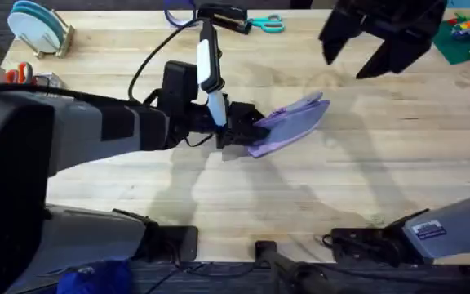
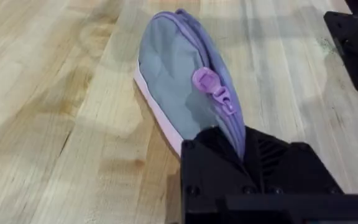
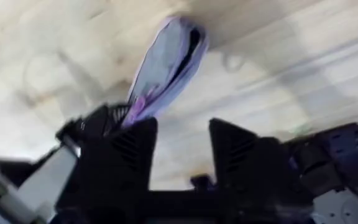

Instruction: Unzip the bag, pick up the pens from the table one at a time and place them inside, then zip the bag closed.

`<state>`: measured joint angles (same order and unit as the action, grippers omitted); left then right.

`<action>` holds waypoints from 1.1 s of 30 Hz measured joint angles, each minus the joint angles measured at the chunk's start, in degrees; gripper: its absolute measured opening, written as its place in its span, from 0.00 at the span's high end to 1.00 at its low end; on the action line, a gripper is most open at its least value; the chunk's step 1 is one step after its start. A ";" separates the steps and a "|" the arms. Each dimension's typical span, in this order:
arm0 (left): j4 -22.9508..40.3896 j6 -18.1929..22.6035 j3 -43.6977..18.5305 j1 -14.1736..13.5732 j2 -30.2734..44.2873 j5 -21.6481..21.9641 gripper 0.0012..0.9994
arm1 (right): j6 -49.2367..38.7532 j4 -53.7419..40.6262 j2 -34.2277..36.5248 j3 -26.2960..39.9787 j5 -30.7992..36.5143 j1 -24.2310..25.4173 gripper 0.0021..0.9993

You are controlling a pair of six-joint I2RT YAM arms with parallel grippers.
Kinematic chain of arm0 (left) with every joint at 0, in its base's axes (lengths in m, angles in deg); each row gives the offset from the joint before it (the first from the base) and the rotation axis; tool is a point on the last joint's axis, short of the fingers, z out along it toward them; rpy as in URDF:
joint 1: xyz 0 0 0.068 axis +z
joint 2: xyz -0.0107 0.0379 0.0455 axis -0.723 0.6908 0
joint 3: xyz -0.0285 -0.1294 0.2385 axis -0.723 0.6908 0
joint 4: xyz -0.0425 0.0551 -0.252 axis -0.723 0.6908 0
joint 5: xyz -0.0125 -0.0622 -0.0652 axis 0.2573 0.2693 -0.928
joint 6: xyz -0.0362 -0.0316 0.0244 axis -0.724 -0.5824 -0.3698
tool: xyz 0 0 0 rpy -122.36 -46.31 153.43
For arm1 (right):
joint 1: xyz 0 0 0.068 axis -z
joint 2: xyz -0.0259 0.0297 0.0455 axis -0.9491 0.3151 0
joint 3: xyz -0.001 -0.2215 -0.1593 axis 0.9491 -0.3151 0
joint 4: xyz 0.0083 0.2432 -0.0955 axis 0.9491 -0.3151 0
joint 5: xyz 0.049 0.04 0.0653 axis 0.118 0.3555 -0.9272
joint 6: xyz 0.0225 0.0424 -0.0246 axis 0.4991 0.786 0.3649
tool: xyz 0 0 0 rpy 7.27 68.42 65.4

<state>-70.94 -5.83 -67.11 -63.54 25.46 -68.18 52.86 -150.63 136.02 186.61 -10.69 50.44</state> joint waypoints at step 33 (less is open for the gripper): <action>0.02 0.00 0.00 0.00 0.00 0.01 0.96 | -22.09 8.11 0.54 0.00 -6.69 -8.04 0.00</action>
<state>-70.92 -5.83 -67.11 -63.54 25.46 -68.17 30.76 -142.52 136.57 186.61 -17.38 42.40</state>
